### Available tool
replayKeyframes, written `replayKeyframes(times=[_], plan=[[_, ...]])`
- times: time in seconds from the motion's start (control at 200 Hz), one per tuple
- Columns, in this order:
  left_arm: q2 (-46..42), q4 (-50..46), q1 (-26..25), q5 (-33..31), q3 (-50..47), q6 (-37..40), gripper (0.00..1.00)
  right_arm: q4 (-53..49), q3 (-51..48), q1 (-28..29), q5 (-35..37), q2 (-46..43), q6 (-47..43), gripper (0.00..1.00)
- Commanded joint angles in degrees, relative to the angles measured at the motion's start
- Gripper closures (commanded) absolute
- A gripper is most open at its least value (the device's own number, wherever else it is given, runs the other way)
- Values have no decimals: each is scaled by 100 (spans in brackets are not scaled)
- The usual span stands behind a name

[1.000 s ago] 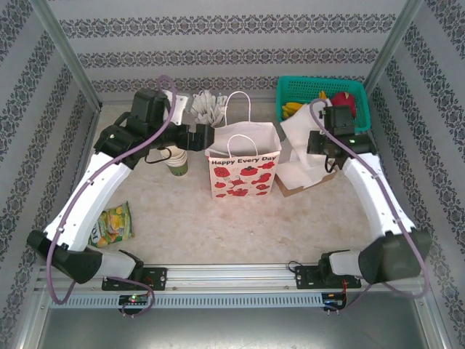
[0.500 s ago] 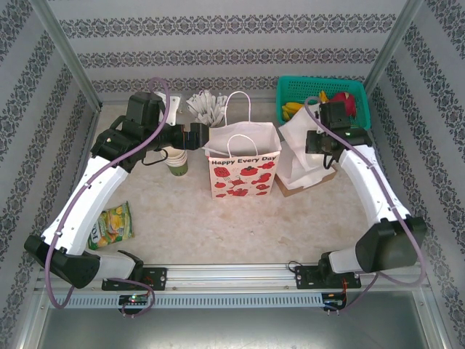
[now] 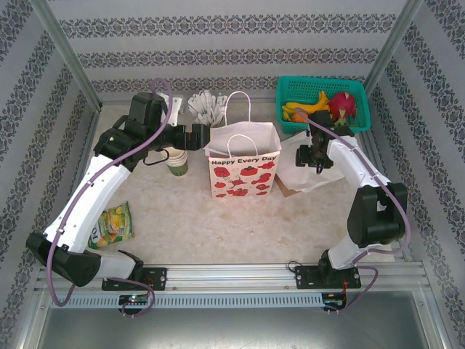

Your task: Pack the takeout coffee

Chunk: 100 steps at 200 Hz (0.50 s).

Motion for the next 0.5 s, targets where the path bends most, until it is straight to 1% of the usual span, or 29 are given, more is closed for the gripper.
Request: replayKeyframes(times=[0.0, 0.06, 0.115, 0.155, 0.19, 0.245, 0.285, 0.325, 0.34, 0.435, 0.495], plan=[[37, 188, 33, 18, -87, -52, 0, -245, 23, -14, 3, -64, -130, 37], [81, 193, 26, 32, -84, -44, 0, -305, 10, -7, 186, 64, -114, 36], [101, 166, 28, 21, -53, -43, 0, -421, 24, -15, 380, 137, -6, 32], [110, 136, 31, 4, -32, -34, 0, -468, -14, -20, 486, 90, 131, 30], [117, 115, 33, -13, -33, -25, 0, -446, -108, -69, 441, -48, 255, 27], [94, 110, 32, -37, -49, -7, 0, -332, -323, -175, 255, -389, 530, 19], [86, 114, 33, -49, -68, 0, 0, -235, -518, -281, 84, -683, 741, 8], [76, 129, 33, -63, -94, 14, 0, -143, -732, -416, -34, -989, 953, 6], [82, 135, 33, -62, -97, 19, 0, -116, -804, -468, -88, -1096, 1024, 3], [71, 190, 29, -51, -166, 75, 0, 88, -1299, -906, -333, -1700, 1590, 2], [74, 234, 33, -36, -206, 119, 0, 398, -1717, -1222, -609, -2022, 2033, 2]])
